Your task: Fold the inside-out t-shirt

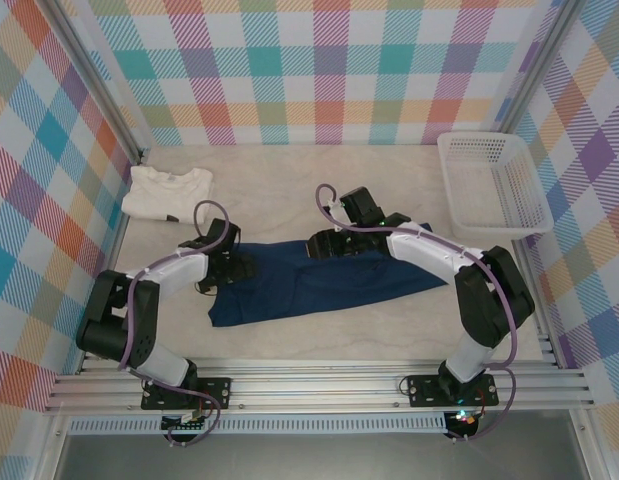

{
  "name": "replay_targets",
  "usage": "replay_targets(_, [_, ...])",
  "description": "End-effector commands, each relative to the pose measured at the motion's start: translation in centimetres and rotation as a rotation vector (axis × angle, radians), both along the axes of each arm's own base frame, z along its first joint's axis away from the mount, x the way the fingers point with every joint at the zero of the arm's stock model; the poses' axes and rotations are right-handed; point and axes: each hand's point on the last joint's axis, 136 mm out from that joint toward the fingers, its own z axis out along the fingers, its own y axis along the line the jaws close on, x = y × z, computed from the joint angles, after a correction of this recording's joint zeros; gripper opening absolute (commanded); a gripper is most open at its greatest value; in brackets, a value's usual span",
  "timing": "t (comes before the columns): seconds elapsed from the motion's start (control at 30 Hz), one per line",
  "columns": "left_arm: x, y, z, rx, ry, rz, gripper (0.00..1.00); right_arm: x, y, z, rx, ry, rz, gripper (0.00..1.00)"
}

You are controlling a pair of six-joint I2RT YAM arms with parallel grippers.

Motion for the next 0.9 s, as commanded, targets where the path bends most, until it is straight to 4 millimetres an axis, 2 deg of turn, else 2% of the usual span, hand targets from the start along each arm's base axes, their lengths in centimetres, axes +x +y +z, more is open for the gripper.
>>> replay_targets(0.0, [-0.1, -2.4, 0.1, -0.017, 0.008, -0.084, 0.97, 0.0, -0.3, -0.8, -0.012, 0.002, -0.005, 0.69])
replay_targets(0.27, [-0.9, -4.2, -1.7, -0.064, 0.045, -0.100, 0.90, -0.3, -0.6, -1.2, -0.025, 0.016, -0.008, 0.69])
replay_targets(0.67, [-1.5, -6.1, -0.4, -0.195, -0.013, -0.116, 0.51, -0.3, -1.0, -1.8, -0.043, 0.027, -0.026, 0.69])
replay_targets(0.73, [-0.7, -6.7, 0.1, -0.219, -0.050, -0.122, 0.44, -0.3, -1.0, -1.8, -0.047, 0.030, -0.028, 0.69])
replay_targets(0.87, [-0.6, -6.3, 0.4, -0.204, -0.066, -0.115, 0.33, -0.2, -0.9, -1.7, -0.048, 0.032, -0.028, 0.68])
